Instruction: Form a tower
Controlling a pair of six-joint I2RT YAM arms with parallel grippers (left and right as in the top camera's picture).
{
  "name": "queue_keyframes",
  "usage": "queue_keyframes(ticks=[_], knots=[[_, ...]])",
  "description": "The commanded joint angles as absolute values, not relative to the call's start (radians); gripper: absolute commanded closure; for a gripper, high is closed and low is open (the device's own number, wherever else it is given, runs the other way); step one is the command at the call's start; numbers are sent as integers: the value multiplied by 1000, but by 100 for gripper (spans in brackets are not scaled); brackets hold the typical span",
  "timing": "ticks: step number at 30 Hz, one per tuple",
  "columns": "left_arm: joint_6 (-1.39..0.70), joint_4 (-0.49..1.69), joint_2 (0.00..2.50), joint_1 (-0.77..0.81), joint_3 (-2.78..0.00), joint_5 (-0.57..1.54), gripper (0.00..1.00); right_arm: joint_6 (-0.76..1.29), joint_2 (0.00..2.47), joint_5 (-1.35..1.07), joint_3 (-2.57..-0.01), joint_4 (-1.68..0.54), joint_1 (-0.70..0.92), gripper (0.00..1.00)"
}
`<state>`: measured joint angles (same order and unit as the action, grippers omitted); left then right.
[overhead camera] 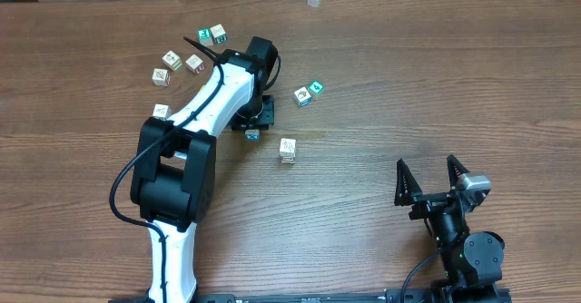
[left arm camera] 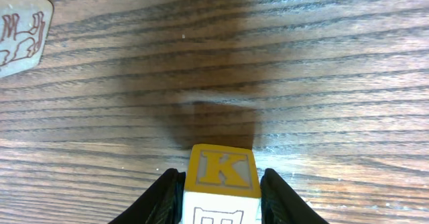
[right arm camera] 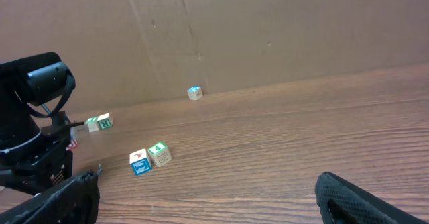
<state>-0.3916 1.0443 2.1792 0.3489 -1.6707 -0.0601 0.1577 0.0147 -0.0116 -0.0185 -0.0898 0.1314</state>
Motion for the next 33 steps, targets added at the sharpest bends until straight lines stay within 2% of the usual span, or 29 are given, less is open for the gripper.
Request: queue_keyframes(ticks=[1,26,33], knots=[[-404,1056,2191,347,-1689,-51,66,163,3,-12,-8,-84,129,0],[-405,1043,2192,350,-1651,-51,70,163,3,-12,-8,-84,129,0],[-405,1039,2192,363,-1650,-52,64,163,3,-12,-8,-84,129,0]])
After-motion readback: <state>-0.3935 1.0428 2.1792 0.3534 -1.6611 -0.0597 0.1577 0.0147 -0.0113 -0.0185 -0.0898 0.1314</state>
